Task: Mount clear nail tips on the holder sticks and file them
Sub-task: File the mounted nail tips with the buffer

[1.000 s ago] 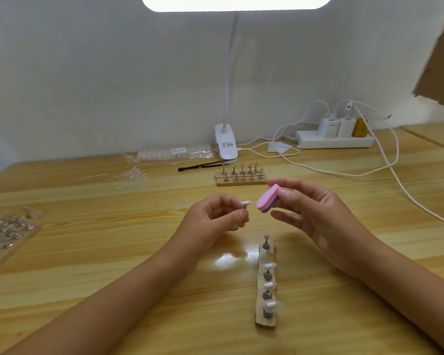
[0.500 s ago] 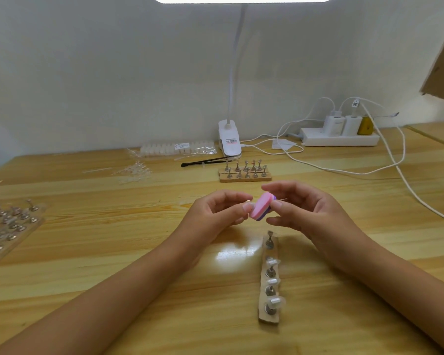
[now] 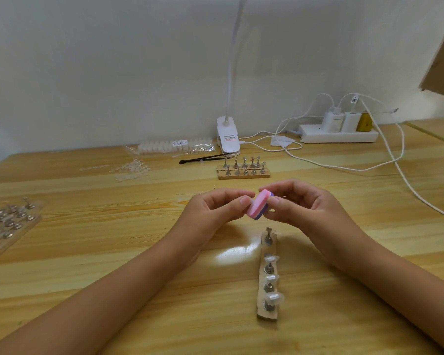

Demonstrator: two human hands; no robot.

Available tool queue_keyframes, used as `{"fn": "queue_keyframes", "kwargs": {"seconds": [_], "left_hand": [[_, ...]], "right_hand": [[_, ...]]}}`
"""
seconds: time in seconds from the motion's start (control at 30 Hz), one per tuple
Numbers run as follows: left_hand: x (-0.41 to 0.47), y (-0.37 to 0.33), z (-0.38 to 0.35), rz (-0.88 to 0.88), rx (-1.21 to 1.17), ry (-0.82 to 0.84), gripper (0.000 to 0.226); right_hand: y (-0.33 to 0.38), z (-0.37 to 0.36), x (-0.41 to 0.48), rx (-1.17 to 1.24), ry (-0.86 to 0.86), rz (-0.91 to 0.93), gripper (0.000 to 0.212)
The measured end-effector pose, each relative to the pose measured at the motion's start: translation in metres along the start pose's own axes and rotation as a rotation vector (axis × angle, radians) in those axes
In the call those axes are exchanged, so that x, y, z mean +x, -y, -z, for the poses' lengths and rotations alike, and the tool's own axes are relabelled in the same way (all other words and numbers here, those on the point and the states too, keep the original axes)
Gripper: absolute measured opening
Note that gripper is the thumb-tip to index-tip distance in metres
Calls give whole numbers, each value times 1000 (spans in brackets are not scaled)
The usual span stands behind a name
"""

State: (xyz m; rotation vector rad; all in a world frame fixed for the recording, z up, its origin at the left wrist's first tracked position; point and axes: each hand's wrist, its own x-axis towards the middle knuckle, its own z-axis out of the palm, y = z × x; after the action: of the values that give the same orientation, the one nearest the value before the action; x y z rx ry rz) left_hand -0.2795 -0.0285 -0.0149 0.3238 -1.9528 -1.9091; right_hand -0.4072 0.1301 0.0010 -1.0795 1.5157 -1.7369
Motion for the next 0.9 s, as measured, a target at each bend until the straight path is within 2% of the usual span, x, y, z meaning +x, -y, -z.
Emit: {"fn": "queue_keyframes", "kwargs": {"seconds": [0.2,0.33,0.47,0.6,0.73,0.9], "left_hand": [[0,1,1,-2,14,8,38],[0,1,0,-9,25,17,35],[0,2,1,-12,2,22,35],[1,2,2,-13,21,23,36],[1,2,2,-15,15,17,36],[1,1,1,-19,30,31,39]], "right_hand": [[1,2,1,-5,44,-39,28],[2,5,2,14,-8,-33,30],[0,1,0,-9,87,-60,30],[0,2,2,32,-38,6,30],[-2,1,0,-25,71,-36,24],[-1,3,2,42,-29,6,29]]}}
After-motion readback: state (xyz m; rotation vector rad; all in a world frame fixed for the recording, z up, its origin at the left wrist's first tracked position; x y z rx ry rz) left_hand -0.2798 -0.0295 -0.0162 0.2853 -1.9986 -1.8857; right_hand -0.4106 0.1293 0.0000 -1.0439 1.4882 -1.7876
